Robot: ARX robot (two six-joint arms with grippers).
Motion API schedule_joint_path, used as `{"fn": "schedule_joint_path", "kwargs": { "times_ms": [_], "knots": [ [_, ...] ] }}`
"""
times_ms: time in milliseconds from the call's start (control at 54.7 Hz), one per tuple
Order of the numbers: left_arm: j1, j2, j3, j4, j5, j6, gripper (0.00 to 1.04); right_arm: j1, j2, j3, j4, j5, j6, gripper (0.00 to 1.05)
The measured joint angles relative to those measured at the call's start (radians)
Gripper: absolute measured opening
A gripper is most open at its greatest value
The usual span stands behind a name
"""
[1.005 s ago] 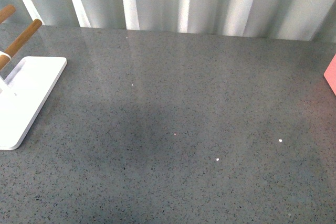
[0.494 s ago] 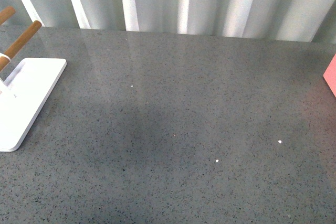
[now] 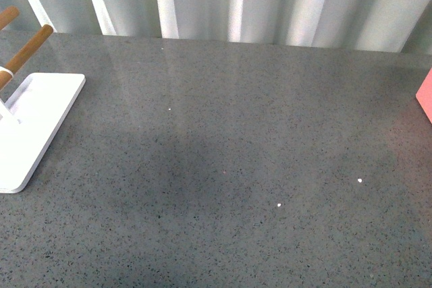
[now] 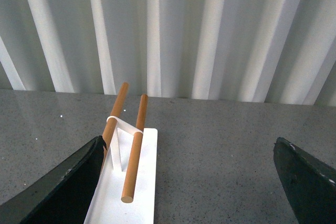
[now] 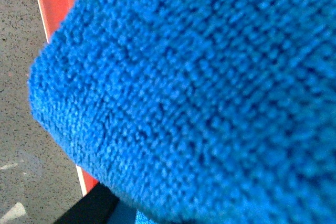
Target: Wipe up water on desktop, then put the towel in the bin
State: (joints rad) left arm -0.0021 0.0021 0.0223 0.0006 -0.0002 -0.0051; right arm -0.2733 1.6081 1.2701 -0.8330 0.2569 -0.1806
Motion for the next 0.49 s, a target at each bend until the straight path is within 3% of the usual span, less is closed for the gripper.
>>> {"fn": "schedule_joint_path", "kwargs": {
  "times_ms": [165, 256, 494],
  "knots": [
    [0.000, 0.000, 0.000, 0.000, 0.000, 0.000, 0.98, 0.000, 0.000, 0.000, 0.000, 0.000, 0.000, 0.79],
    [0.000, 0.000, 0.000, 0.000, 0.000, 0.000, 0.98, 0.000, -0.001, 0.000, 0.000, 0.000, 0.000, 0.98],
    [0.000, 0.000, 0.000, 0.000, 0.000, 0.000, 0.98, 0.000, -0.003, 0.000, 0.000, 0.000, 0.001, 0.98]
  ]
}}
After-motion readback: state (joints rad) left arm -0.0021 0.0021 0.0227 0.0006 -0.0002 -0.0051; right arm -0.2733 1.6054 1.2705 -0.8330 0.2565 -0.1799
